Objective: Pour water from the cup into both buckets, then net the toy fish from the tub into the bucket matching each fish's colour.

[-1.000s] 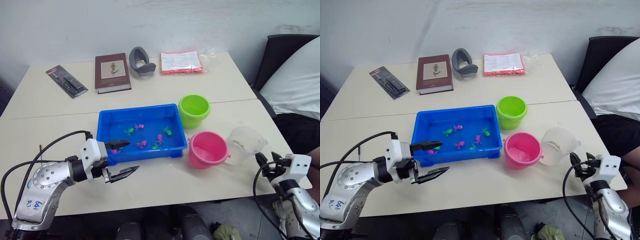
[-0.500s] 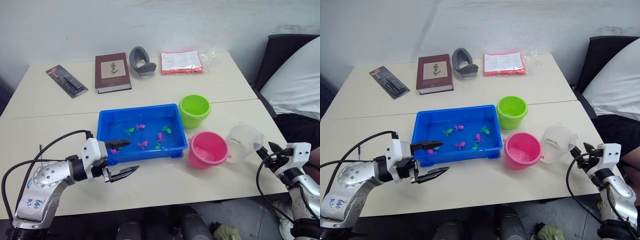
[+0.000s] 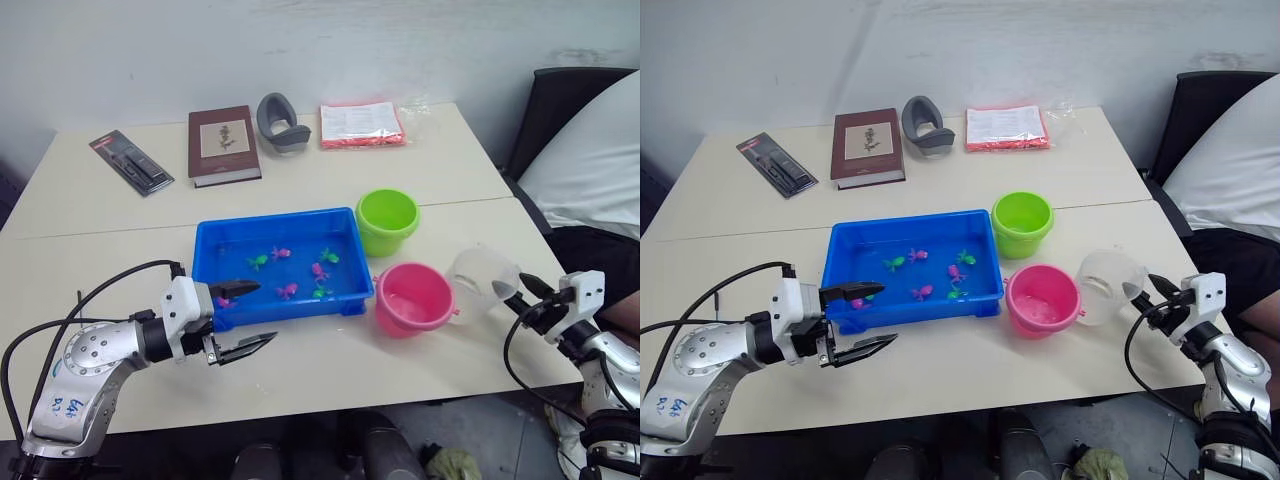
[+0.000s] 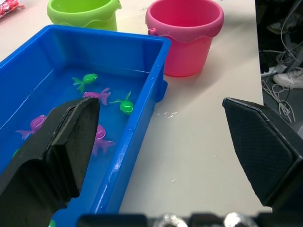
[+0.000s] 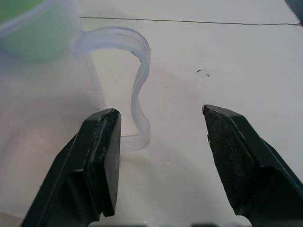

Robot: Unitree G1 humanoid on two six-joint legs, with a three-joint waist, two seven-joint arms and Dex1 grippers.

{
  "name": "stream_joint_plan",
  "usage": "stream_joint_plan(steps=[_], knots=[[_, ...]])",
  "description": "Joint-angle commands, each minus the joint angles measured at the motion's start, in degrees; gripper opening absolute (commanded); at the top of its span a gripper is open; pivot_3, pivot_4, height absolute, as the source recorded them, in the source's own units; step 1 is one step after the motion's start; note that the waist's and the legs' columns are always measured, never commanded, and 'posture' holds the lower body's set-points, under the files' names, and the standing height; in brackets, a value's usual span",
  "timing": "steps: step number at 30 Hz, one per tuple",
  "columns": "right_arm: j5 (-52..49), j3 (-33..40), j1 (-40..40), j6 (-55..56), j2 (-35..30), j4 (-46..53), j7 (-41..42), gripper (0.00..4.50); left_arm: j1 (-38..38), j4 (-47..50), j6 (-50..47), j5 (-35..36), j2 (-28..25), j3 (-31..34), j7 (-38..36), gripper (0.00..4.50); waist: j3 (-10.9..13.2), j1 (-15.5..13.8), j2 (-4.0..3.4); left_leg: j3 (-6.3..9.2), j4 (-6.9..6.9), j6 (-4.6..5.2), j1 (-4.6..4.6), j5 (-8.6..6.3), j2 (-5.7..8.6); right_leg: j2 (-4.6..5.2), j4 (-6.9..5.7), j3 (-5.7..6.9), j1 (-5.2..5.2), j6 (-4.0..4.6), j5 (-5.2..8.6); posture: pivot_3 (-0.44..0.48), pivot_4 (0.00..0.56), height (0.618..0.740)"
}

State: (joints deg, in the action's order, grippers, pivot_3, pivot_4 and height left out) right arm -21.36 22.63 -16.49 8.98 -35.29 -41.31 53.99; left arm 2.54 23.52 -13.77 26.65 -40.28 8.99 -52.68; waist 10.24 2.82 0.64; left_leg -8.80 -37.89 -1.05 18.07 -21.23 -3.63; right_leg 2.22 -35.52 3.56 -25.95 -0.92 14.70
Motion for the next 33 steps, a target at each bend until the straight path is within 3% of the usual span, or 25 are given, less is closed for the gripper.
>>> stream_joint_plan(steps=[1,5,11,17,24,33], knots=[[0.49,0.06,-2.38,3.79,-1.31,-3.94,1.75,2.97,-0.49,0.25,0.45,0.32,-0.92,1.54,-0.35,4.50,0.00,0.21,0.00,0.00,0.00,-0.01,0.00,0.00,0.00,0.00,-0.01,0.00,0.00,0.00,0.00,0.000,0.150,0.740],[0.15,0.36,-4.50,5.70,-1.10,-7.01,3.39,2.97,-0.52,0.07,0.50,0.44,-1.36,1.69,-0.54,4.50,0.00,0.34,0.00,0.00,0.00,-0.03,0.00,0.01,-0.01,0.00,-0.02,0.00,0.00,0.00,0.00,0.000,0.150,0.740],[-1.45,0.74,-5.20,4.96,-0.01,-6.15,5.45,0.10,-0.73,-0.54,0.84,0.38,-1.86,1.94,-0.91,4.50,0.00,0.37,0.00,0.00,0.00,-0.04,-0.02,0.02,-0.01,0.01,-0.04,-0.01,0.00,0.00,-0.01,0.000,0.150,0.740],[-4.39,3.60,-4.15,3.35,0.23,-0.85,2.08,0.04,-1.00,-0.72,0.56,1.19,-1.47,1.74,-1.60,4.50,0.00,0.35,0.00,0.00,-0.01,-0.04,0.00,0.02,0.00,0.03,-0.04,-0.01,-0.03,0.00,-0.01,0.000,0.150,0.740],[-4.63,5.11,2.40,0.54,-1.65,17.75,-3.86,0.04,-5.78,-1.67,-1.80,3.08,0.60,-0.64,-1.51,4.50,0.00,0.13,-0.01,0.00,-0.01,-0.07,0.01,0.03,0.00,0.03,-0.08,-0.01,-0.04,-0.01,-0.01,0.000,0.150,0.740],[4.69,4.37,8.07,-4.72,-9.93,39.38,-13.36,0.04,-11.96,-4.82,-3.10,2.92,4.36,-6.21,-3.18,4.50,0.01,0.09,-0.01,-0.04,-0.01,-0.12,0.01,0.05,0.01,0.00,-0.10,-0.06,-0.07,-0.04,-0.02,0.000,0.150,0.740]])
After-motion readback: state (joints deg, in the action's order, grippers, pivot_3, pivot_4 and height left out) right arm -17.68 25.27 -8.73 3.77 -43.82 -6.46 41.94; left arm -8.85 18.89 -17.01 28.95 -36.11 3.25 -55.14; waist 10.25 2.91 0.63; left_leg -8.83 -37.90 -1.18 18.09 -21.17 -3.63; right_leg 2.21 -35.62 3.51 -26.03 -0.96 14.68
